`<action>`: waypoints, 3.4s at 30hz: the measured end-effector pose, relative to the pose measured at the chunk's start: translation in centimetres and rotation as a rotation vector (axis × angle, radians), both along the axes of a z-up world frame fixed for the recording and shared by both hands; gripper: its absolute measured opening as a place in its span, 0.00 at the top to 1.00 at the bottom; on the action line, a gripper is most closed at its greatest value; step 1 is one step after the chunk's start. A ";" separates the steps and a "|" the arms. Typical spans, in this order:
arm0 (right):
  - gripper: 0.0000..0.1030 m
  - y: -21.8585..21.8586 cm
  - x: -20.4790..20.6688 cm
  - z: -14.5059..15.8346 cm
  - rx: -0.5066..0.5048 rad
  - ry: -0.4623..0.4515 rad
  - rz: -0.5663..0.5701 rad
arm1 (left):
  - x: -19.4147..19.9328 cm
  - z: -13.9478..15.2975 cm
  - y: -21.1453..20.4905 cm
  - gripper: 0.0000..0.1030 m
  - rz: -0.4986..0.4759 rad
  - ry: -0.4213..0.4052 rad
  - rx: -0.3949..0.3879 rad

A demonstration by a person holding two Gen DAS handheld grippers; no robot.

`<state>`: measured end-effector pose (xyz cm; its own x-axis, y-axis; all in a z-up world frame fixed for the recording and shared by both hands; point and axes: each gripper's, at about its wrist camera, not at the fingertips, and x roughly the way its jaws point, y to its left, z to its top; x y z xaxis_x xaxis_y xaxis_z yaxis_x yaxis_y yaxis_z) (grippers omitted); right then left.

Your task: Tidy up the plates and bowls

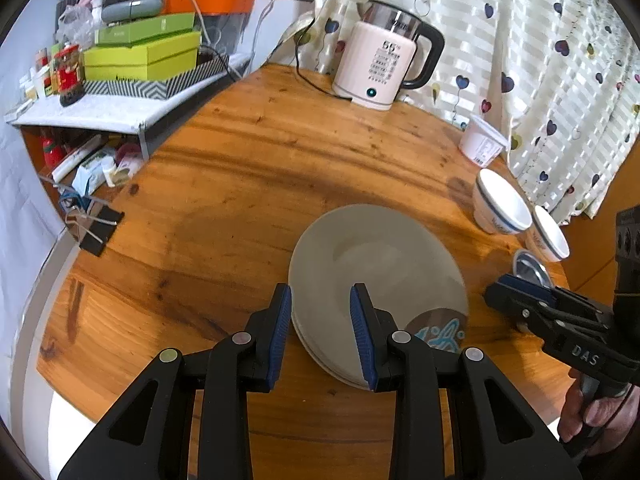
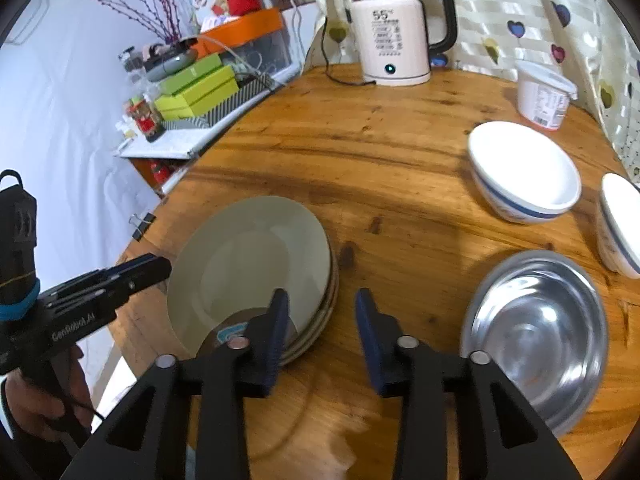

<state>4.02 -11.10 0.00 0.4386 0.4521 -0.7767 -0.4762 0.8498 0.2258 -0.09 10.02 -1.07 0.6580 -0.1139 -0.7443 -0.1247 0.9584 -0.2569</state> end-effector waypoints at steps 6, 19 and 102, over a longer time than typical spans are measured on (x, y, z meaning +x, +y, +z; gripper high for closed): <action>0.60 -2.2 -1.4 1.1 0.020 -0.026 0.005 | -0.2 0.9 -0.9 0.69 -0.034 -0.025 -0.003; 0.53 -6.1 -1.6 1.5 0.035 -0.013 -0.061 | 0.6 1.2 -3.0 0.69 -0.096 -0.017 0.004; 0.82 -15.7 14.3 -0.9 0.141 0.079 -0.400 | 22.0 -0.2 -18.7 0.69 -0.425 0.132 -0.049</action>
<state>18.28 -26.83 -0.88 0.5423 0.3629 -0.7578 -0.0920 0.9221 0.3757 21.88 -8.65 -1.26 0.4452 -0.3911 -0.8055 0.2427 0.9186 -0.3118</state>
